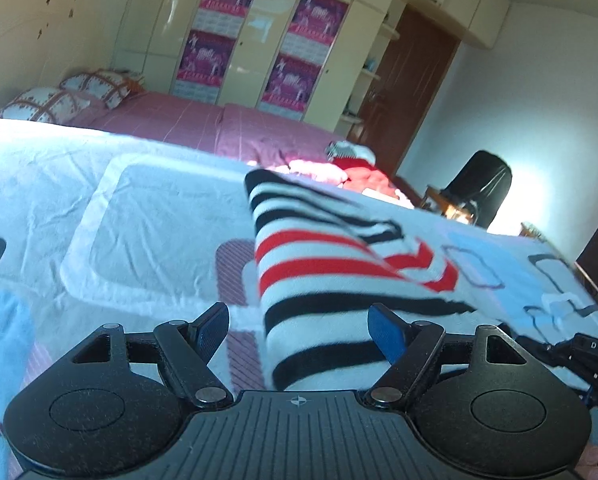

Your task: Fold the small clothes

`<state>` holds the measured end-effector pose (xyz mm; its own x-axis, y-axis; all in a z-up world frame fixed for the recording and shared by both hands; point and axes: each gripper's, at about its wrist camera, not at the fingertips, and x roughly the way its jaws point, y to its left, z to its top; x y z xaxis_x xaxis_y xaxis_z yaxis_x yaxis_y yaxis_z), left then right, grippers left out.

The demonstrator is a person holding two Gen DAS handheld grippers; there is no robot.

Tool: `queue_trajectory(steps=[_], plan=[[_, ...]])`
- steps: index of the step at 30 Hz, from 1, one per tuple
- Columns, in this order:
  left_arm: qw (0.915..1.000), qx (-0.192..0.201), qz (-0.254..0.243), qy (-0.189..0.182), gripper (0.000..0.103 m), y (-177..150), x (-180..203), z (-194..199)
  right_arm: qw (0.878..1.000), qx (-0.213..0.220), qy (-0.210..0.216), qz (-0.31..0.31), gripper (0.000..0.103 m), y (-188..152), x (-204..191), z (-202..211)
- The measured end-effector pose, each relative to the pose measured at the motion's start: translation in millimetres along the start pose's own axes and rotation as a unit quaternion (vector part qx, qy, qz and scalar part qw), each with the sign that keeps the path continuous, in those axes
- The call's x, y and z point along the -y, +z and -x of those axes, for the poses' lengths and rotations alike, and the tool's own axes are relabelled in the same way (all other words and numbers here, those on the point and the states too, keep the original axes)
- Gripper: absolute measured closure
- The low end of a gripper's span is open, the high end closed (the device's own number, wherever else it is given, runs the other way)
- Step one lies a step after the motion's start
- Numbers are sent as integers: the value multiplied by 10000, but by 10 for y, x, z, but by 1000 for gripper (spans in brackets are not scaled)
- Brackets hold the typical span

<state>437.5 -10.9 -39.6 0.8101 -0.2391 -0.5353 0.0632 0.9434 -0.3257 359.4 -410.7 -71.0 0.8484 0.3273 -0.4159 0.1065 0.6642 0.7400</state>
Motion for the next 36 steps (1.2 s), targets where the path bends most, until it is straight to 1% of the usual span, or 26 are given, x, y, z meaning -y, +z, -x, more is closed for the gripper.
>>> queue_trajectory(steps=[1, 2, 3, 4, 6, 8, 9, 10, 11, 12, 13, 16, 18, 22, 24, 26, 27, 29, 30, 31, 34, 35, 36], plan=[[9999, 90, -14, -74, 26, 22, 32, 6, 9995, 70, 68, 287, 79, 52, -86, -4], [9998, 151, -18, -149, 26, 39, 59, 3, 9982, 50, 131, 582, 81, 90, -188, -39], [9996, 195, -34, -217, 26, 47, 88, -7, 9958, -21, 224, 886, 87, 109, -281, -89], [9993, 225, -88, -296, 26, 53, 138, -28, 9920, -68, 286, 1226, 90, 110, -379, -134], [9988, 234, -276, -340, 27, 26, 238, -72, 9809, -160, 295, 1918, 92, 88, -572, -239], [9980, 175, -487, -362, 27, -42, 341, -120, 9697, -303, 93, 2421, 93, 19, -647, -284], [9976, 63, -619, -298, 28, -95, 387, -170, 9644, -387, -40, 2617, 96, -27, -641, -318], [9969, -145, -755, -170, 28, -154, 429, -239, 9575, -562, -283, 2817, 100, -86, -649, -372], [9950, -205, -981, 32, 28, -210, 474, -277, 9515, -602, -444, 2983, 101, -123, -656, -403], [9925, -172, -1200, 160, 28, -247, 521, -280, 9509, -559, -441, 3011, 101, -152, -683, -392], [9918, -170, -1250, 207, 28, -249, 540, -267, 9511, -573, -470, 2999, 101, -164, -691, -412], [9928, -194, -1166, 205, 28, -213, 528, -255, 9529, -573, -469, 2941, 102, -172, -672, -417], [9924, -187, -1194, 210, 28, -206, 518, -254, 9566, -506, -443, 2836, 102, -203, -621, -437], [9923, -169, -1209, 226, 27, -223, 519, -245, 9510, -468, -466, 3019, 102, -237, -617, -430], [9922, -181, -1213, 237, 27, -218, 524, -238, 9524, -521, -468, 2967, 102, -204, -621, -444], [9933, -180, -1102, 293, 28, -167, 521, -193, 9536, -668, -474, 2898, 99, -144, -669, -450], [9943, -93, -1024, 279, 28, -112, 506, -158, 9541, -703, -446, 2877, 96, -103, -709, -437], [9941, 91, -1038, 296, 28, 30, 486, -128, 9518, -535, -302, 3004, 85, -28, -803, -392], [9937, 139, -1070, 311, 28, 105, 475, -153, 9487, -433, -288, 3118, 82, 4, -850, -399], [9937, 141, -1067, 315, 28, 179, 455, -202, 9467, -404, -293, 3181, 82, 40, -880, -443], [9946, 37, -990, 318, 28, 315, 382, -435, 9495, -457, -270, 3092, 82, 173, -889, -682], [9945, -39, -994, 319, 28, 324, 358, -533, 9492, -547, -283, 3085, 81, 192, -877, -793], [9943, -221, -1003, 288, 28, 310, 331, -654, 9476, -724, -308, 3097, 80, 193, -858, -911]])
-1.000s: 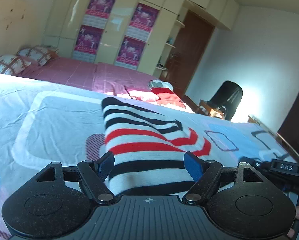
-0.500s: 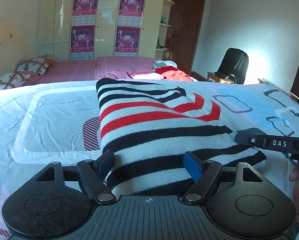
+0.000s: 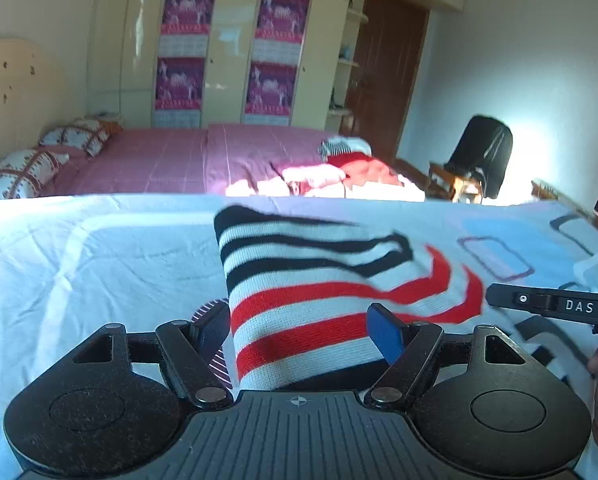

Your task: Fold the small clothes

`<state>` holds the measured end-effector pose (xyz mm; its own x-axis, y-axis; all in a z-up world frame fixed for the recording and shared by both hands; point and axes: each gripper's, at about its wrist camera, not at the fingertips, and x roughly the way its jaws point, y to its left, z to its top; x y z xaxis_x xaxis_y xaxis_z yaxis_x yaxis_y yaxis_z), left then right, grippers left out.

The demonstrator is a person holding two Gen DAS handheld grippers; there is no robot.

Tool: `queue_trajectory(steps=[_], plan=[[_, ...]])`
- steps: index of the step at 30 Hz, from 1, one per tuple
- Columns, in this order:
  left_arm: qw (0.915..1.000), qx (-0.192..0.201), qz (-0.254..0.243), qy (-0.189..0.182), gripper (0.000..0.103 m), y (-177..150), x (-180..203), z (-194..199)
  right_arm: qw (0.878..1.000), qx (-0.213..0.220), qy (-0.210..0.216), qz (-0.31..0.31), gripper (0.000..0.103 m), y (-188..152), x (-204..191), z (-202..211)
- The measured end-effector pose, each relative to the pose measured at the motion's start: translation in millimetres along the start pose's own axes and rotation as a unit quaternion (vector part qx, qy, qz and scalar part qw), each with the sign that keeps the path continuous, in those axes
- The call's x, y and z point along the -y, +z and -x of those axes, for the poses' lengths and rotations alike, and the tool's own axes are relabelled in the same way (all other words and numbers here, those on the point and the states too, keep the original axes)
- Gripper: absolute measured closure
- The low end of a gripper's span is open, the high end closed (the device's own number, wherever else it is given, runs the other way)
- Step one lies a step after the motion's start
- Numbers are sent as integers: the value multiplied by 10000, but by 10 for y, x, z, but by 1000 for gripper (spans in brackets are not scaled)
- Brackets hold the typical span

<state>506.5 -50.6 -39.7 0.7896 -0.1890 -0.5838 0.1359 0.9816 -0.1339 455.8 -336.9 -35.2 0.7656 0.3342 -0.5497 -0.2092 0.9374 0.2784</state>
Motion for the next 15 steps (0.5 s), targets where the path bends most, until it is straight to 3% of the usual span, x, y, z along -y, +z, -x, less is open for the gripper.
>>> queue_trajectory(steps=[2, 4, 5, 7, 13, 15], plan=[[9992, -385, 82, -32, 27, -103, -63, -231, 9990, -322, -178, 242, 73, -58, 31, -235], [9972, -430, 582, -179, 17, -192, -219, -281, 9994, -316, -101, 51, 65, -71, 134, -249], [9951, -498, 810, -253, 17, -198, -285, -260, 9992, -386, 0, -128, 65, -47, 194, -218], [9957, -385, 818, -205, 18, -198, -306, -109, 9987, -293, 166, -385, 65, -26, 281, -60], [9942, -462, 809, -539, 18, -356, -310, 163, 9881, -322, 913, -1193, 69, -130, 580, 260], [9952, -489, 759, -389, 18, -366, -307, 150, 9797, -669, 1229, -1439, 83, -210, 590, 185]])
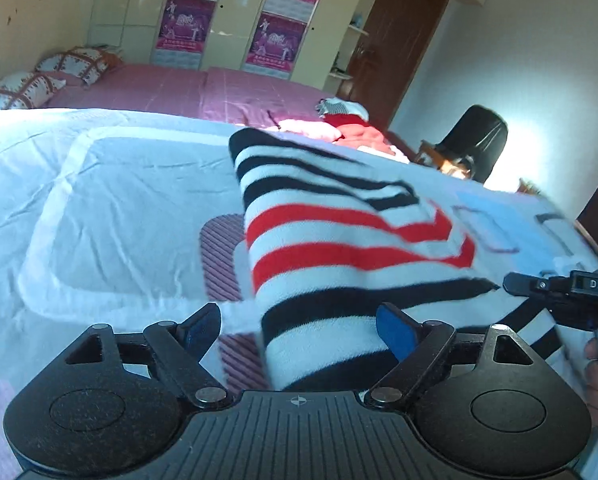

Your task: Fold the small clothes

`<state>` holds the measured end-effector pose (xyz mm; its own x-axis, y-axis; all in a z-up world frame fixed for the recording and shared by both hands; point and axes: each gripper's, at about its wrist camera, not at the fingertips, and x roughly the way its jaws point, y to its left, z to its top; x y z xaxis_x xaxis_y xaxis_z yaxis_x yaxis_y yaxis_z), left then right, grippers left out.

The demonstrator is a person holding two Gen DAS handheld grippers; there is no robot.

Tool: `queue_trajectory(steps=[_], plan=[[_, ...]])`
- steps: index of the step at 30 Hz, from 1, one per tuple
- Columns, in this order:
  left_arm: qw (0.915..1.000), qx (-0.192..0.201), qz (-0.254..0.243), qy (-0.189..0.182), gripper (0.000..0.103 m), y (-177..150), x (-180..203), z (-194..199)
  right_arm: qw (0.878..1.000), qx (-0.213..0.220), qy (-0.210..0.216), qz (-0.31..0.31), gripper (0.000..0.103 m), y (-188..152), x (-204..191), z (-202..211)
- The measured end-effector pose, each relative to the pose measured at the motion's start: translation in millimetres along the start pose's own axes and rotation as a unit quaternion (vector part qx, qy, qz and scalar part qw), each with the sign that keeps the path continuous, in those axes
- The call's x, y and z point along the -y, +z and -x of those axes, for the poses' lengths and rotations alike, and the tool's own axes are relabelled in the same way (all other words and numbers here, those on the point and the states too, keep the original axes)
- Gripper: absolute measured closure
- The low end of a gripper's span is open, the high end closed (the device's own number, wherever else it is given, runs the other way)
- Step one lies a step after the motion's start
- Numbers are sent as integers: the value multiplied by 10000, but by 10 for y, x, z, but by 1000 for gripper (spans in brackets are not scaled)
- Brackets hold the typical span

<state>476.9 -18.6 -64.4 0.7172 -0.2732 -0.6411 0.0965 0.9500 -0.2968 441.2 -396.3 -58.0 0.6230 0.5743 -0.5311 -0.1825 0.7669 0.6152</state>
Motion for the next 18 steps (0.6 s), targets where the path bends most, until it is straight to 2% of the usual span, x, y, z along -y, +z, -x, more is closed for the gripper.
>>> queue_trajectory(steps=[3, 5, 6, 7, 8, 9, 13, 15, 18], plan=[[9986, 6, 478, -213, 18, 13, -111, 10, 9999, -77, 97, 42, 83, -104, -20, -49], [9975, -14, 566, -420, 18, 12, -148, 7, 9989, -65, 351, -315, 87, -57, 92, -15], [9968, -28, 592, -543, 18, 1, -158, 19, 9979, 4, 481, -425, 84, -18, 144, 23], [9963, -56, 595, -611, 18, -9, -161, 23, 9979, 79, 469, -442, 68, 4, 175, 60], [9959, -104, 600, -669, 18, -27, -166, 28, 9985, 122, 361, -392, 57, 23, 191, 86], [9949, -171, 641, -756, 18, -42, -176, 20, 9989, 63, 280, -377, 38, 39, 210, 80], [9872, -492, 976, -1163, 18, -108, -207, -63, 9948, -416, 768, -523, 37, 23, 290, -78], [9857, -573, 995, -1229, 18, -110, -173, -131, 9916, -697, 905, -605, 37, -41, 295, -207], [9822, -621, 1147, -1355, 18, -71, -198, -216, 9910, -672, 1029, -534, 37, -43, 246, -261]])
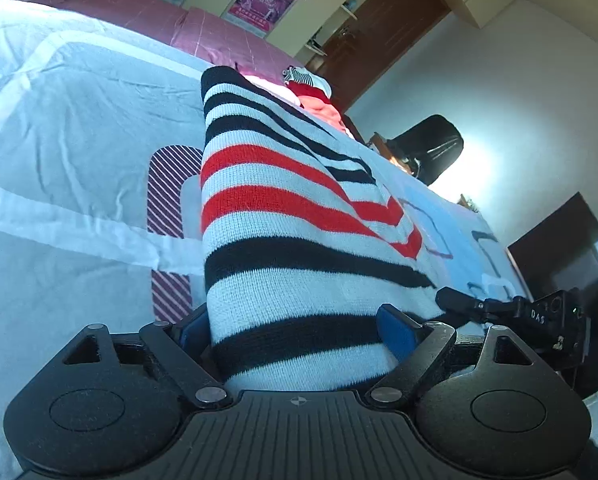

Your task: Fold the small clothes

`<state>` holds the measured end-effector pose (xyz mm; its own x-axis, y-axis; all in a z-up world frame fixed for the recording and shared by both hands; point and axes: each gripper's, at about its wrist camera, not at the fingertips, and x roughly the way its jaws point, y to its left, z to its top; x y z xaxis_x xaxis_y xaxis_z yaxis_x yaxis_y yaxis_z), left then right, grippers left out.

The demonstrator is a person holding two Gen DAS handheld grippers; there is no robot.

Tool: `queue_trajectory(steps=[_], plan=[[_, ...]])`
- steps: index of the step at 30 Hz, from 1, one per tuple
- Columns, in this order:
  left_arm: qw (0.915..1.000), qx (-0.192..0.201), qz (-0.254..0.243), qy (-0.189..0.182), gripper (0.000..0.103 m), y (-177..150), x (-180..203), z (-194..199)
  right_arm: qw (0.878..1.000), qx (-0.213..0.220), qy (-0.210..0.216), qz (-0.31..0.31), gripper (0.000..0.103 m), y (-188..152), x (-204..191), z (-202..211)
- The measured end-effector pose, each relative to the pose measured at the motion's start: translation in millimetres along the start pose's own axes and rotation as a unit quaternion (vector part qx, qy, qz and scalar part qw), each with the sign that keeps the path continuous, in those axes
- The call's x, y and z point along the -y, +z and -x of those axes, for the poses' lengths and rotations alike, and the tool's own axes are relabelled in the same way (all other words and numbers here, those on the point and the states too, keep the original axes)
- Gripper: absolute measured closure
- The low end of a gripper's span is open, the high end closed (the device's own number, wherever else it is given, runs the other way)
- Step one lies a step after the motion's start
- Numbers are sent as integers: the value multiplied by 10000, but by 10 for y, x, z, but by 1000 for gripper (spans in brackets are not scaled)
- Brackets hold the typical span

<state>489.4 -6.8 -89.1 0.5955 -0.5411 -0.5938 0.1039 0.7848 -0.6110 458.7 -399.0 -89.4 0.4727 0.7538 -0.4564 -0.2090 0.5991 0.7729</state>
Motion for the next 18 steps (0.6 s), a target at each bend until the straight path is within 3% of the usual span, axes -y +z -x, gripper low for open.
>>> queue_trajectory(steps=[4, 8, 10, 12, 18], plan=[[9987, 1, 393, -336, 18, 86, -140, -41, 9999, -61, 103, -125, 45, 79, 78, 27], [9975, 6, 437, -550, 18, 158, -161, -191, 9981, -403, 404, -243, 47, 171, 134, -91], [9966, 67, 474, -677, 18, 197, -176, -283, 9981, -473, 368, -127, 53, 202, 65, -236], [9949, 115, 615, -797, 18, 218, -212, -331, 9984, -522, 219, -49, 52, 236, -26, -343], [9951, -153, 395, -898, 18, 233, -214, -320, 9985, -319, 227, -382, 53, 171, 96, -36]])
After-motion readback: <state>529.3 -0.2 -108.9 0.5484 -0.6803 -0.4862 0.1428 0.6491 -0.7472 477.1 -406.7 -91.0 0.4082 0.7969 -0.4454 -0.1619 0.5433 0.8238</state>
